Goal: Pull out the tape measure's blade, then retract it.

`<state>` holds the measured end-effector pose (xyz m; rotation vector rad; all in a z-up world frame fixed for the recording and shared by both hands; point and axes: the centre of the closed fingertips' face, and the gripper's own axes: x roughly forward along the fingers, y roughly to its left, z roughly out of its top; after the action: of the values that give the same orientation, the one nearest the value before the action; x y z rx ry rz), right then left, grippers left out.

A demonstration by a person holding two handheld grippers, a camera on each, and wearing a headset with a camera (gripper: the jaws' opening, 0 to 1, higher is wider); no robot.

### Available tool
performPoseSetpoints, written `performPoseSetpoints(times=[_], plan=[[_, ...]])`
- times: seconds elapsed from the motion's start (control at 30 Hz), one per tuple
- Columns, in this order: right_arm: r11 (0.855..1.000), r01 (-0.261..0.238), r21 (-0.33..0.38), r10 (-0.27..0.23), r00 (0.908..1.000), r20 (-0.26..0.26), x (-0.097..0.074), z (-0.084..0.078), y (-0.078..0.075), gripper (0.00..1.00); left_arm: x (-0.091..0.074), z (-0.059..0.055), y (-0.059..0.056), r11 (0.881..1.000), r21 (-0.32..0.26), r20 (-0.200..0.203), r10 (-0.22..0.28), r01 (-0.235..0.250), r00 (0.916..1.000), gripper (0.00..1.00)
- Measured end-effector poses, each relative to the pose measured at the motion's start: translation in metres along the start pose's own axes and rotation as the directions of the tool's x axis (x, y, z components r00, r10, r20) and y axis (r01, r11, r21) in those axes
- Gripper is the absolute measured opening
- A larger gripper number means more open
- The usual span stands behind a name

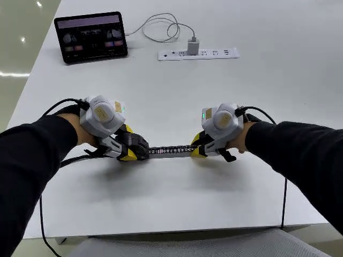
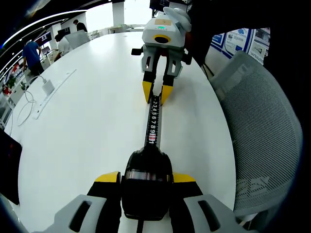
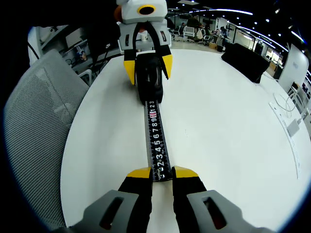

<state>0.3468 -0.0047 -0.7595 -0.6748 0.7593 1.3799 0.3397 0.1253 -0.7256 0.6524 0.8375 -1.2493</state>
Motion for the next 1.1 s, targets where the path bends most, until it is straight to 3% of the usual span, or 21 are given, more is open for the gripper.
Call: performPoseSetpoints(times=[1.1], plan=[[1.0,0.011,0.001,-0.011,0.9999,-0.002,-0.009,-0.012,0.0,0.1,0.0,-0.001,0.0,1.0,-0.006,0.007,0.005,-0.005,1.0,0.34]])
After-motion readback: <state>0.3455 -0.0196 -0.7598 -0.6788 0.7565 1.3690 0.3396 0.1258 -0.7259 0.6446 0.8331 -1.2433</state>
